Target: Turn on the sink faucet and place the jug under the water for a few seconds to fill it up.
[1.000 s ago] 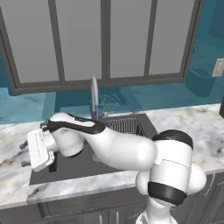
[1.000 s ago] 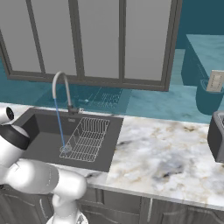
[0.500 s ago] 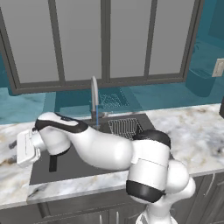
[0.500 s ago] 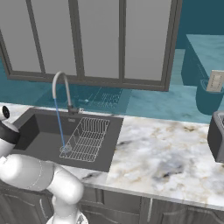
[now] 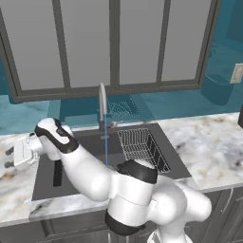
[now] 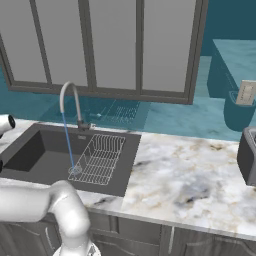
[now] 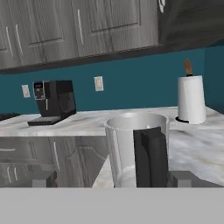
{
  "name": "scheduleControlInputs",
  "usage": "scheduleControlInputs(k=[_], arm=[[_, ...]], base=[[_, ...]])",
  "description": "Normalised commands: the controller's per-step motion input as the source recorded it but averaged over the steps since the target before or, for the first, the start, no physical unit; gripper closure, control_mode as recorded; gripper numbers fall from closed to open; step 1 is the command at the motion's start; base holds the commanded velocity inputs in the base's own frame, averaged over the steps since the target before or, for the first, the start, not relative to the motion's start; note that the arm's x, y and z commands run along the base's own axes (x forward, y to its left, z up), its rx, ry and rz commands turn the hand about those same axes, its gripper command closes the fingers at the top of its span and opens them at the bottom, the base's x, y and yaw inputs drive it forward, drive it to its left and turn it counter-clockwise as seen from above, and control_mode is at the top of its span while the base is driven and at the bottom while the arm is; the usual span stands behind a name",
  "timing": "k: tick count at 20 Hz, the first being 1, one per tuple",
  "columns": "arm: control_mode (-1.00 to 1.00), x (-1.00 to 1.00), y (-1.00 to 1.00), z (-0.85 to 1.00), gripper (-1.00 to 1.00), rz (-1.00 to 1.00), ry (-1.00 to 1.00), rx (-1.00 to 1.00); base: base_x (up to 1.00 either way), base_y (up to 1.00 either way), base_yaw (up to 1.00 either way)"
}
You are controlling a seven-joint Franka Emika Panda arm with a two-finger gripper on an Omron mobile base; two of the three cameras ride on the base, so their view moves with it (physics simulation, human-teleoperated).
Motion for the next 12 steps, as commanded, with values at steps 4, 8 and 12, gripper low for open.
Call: scheduleControlInputs(k=[4, 8, 12], arm=[[-1.00, 0.11, 0.44, -0.10, -1.00, 0.00, 0.00, -0.02], [-1.00, 0.00, 0.54, -0.17, -1.00, 0.00, 0.00, -0.05], [-1.00, 0.00, 0.46, -0.16, -1.00, 0.00, 0.00, -0.03]], base=[[0.00, 0.00, 0.00], [0.00, 0.00, 0.00], [0.00, 0.00, 0.00]])
